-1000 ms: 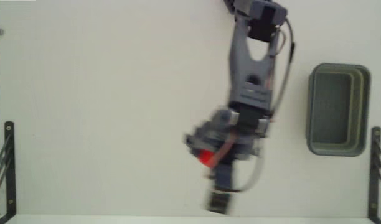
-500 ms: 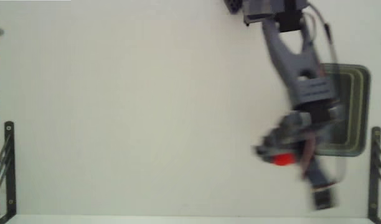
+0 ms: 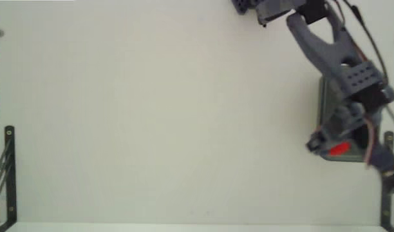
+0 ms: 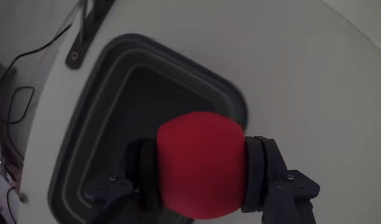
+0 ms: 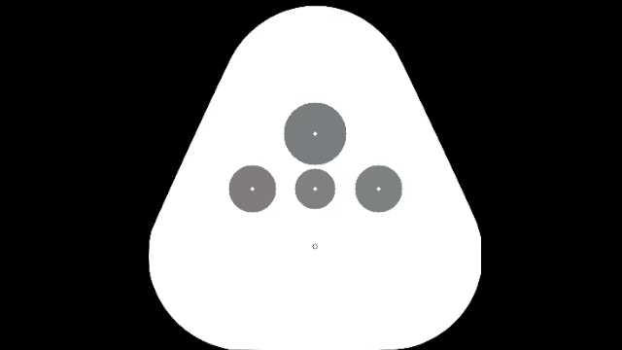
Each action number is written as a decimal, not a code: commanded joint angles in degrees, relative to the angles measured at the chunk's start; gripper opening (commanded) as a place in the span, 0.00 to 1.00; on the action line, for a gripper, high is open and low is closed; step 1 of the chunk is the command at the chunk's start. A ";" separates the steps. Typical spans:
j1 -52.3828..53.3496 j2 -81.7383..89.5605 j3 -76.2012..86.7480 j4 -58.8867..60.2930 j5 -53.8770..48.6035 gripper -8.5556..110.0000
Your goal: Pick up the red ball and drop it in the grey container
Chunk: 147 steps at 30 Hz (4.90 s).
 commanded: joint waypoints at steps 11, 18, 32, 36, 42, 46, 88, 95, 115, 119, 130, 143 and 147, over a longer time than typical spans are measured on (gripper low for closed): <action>-6.02 7.49 1.83 -1.44 0.18 0.62; -6.02 7.49 1.83 -1.44 0.18 0.62; -6.02 7.49 1.83 -1.44 0.18 0.62; -6.02 7.49 1.83 -1.44 0.18 0.62; -6.02 7.49 1.83 -1.44 0.18 0.62; -6.02 7.49 1.83 -1.44 0.18 0.62; -6.02 7.49 1.83 -1.44 0.18 1.00; -5.66 7.97 2.30 -1.44 0.18 1.00; 1.25 17.02 11.28 -1.39 0.18 1.00; 3.45 19.91 14.15 -1.38 0.18 1.00; 9.97 28.45 22.63 -1.33 0.18 1.00; 18.14 39.16 33.26 -1.28 0.18 1.00; 20.36 42.07 36.14 -1.26 0.18 1.00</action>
